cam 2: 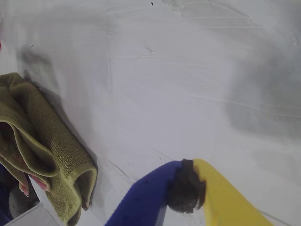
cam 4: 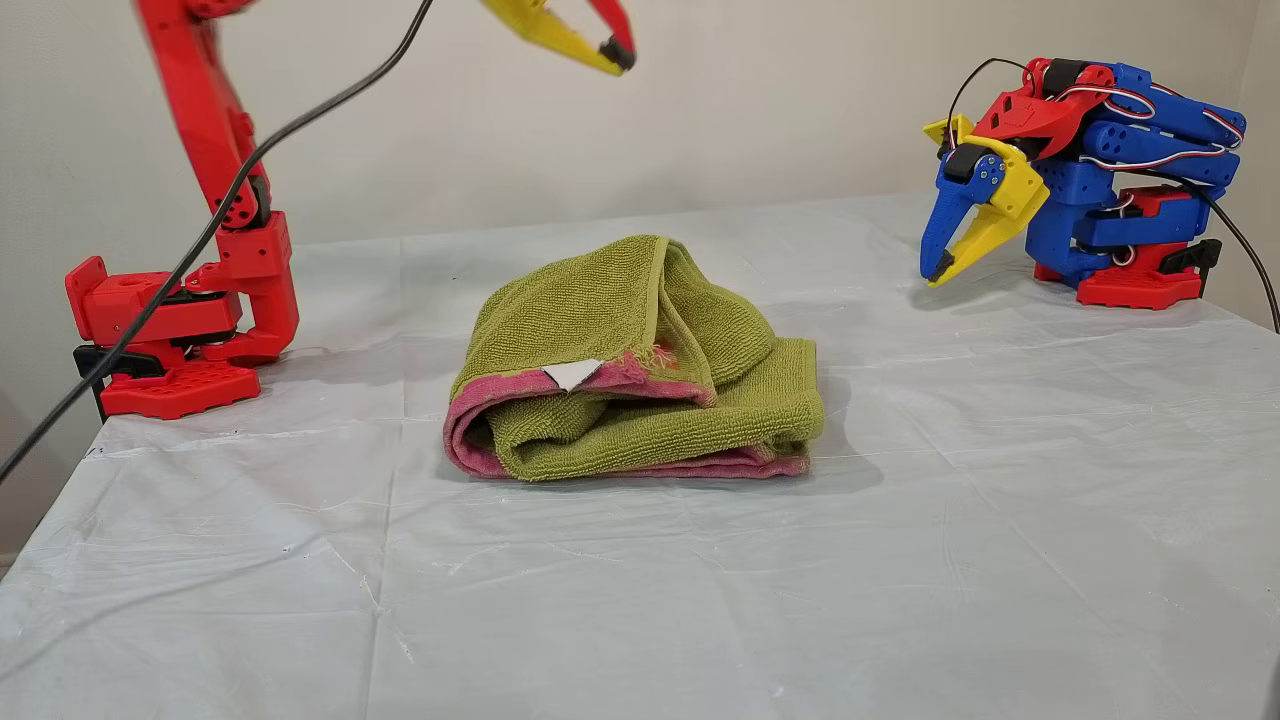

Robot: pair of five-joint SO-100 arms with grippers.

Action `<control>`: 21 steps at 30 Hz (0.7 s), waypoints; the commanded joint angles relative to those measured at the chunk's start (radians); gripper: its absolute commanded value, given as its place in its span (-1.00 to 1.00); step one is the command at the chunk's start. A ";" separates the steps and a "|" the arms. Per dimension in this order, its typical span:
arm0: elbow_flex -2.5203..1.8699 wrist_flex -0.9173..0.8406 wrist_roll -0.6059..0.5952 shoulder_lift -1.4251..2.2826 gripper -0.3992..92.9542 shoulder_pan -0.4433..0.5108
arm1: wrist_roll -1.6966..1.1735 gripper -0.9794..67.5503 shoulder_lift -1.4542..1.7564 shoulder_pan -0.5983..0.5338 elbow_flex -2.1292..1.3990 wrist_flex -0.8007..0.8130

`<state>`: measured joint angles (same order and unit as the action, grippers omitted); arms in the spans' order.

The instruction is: Fold the towel.

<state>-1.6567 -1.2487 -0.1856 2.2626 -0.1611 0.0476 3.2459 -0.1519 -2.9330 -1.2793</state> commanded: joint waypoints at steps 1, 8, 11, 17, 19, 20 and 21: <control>-0.641 0.060 -0.023 0.578 -0.99 -0.054 | -0.006 -0.97 0.215 0.008 -0.100 -0.002; -0.994 0.110 0.051 0.887 -0.99 -0.103 | -0.006 -0.97 0.215 0.008 -0.100 -0.002; -1.109 0.189 0.069 0.890 -0.99 -0.094 | -0.006 -0.97 0.215 0.006 -0.100 -0.002; -1.203 0.117 0.017 0.885 -0.99 -0.094 | -0.008 -0.97 0.215 0.005 -0.100 -0.002; -1.180 0.049 0.009 0.885 -0.99 -0.098 | -0.008 -0.97 0.215 0.005 -0.100 -0.002; -1.166 0.000 0.020 0.885 -0.99 -0.089 | -0.008 -0.97 0.215 0.005 -0.100 -0.002; -1.158 -0.029 0.055 0.887 -0.99 -0.077 | -0.008 -0.97 0.215 0.003 -0.100 -0.002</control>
<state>-2.8563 -1.2103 -0.1641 3.1462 -0.2516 0.0476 3.2459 -0.1519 -2.9330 -1.2793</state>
